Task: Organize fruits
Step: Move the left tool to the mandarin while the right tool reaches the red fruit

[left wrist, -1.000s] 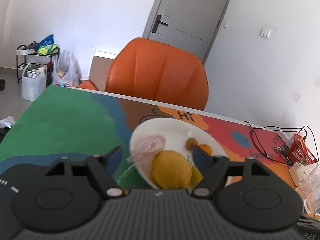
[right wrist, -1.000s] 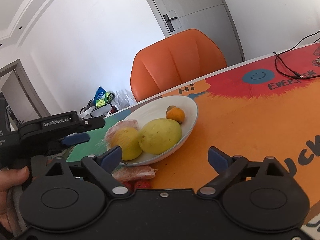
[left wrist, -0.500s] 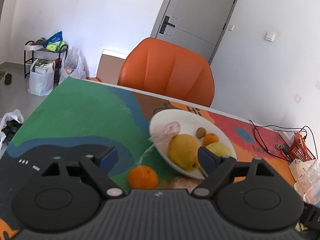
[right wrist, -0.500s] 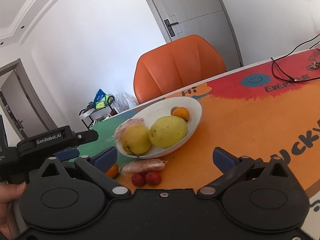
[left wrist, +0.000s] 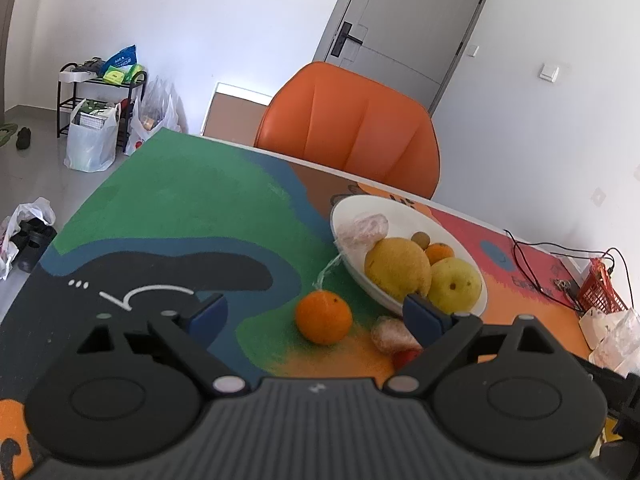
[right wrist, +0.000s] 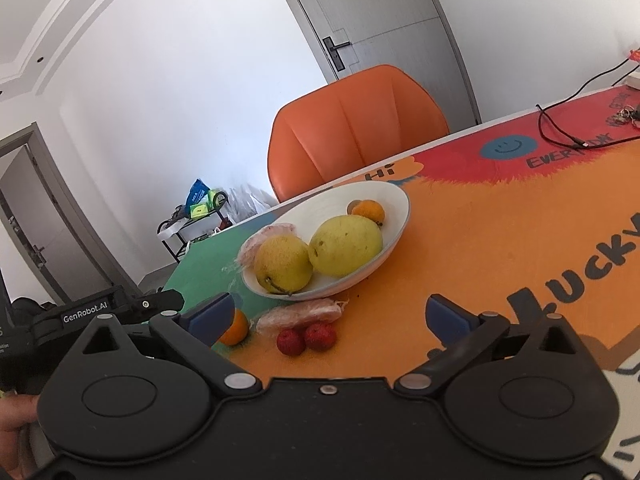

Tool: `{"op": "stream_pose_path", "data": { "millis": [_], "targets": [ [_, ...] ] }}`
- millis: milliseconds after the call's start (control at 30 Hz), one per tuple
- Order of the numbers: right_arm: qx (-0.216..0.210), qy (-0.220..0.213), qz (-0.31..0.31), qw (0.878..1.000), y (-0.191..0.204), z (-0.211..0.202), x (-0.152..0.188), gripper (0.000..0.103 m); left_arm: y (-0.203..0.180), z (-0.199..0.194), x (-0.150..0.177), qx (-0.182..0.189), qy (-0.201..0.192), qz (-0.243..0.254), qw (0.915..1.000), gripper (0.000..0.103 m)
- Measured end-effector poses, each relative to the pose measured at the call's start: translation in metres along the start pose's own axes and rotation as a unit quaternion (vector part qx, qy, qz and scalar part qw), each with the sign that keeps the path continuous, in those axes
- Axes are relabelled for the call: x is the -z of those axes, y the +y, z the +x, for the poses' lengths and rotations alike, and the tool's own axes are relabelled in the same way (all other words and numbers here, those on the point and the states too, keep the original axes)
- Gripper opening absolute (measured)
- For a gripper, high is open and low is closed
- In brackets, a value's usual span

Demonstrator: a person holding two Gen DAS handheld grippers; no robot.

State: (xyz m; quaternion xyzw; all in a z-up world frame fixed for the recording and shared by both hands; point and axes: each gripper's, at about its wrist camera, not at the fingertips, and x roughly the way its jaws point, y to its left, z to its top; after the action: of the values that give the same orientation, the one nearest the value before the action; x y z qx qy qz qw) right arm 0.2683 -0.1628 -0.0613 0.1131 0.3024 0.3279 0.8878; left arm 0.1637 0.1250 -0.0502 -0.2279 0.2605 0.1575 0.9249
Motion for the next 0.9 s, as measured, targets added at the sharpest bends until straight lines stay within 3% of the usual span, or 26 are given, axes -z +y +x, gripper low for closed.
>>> {"op": "stream_pose_path", "data": {
  "millis": [167, 533, 667, 767, 900],
  "targets": [
    [0.002, 0.005, -0.002, 1.000, 0.001, 0.001, 0.005, 0.103, 0.003, 0.001, 0.006, 0.029, 0.018, -0.004, 0.9994, 0.093],
    [0.003, 0.029, -0.004, 1.000, -0.003, 0.020, 0.022, 0.101, 0.003, 0.015, 0.013, 0.006, 0.023, 0.010, 0.9997, 0.091],
    [-0.001, 0.045, -0.012, 0.999, -0.001, 0.030, 0.024, 0.080, 0.001, 0.021, 0.014, 0.007, 0.024, 0.010, 0.9996, 0.089],
    [-0.006, 0.053, -0.019, 0.998, 0.001, 0.038, 0.025, 0.072, 0.000, 0.025, 0.015, 0.007, 0.025, 0.008, 0.9996, 0.083],
    [-0.012, 0.069, -0.019, 0.997, 0.000, 0.050, 0.024, 0.054, -0.002, 0.031, 0.015, 0.007, 0.032, 0.009, 0.9994, 0.075]
  ]
}}
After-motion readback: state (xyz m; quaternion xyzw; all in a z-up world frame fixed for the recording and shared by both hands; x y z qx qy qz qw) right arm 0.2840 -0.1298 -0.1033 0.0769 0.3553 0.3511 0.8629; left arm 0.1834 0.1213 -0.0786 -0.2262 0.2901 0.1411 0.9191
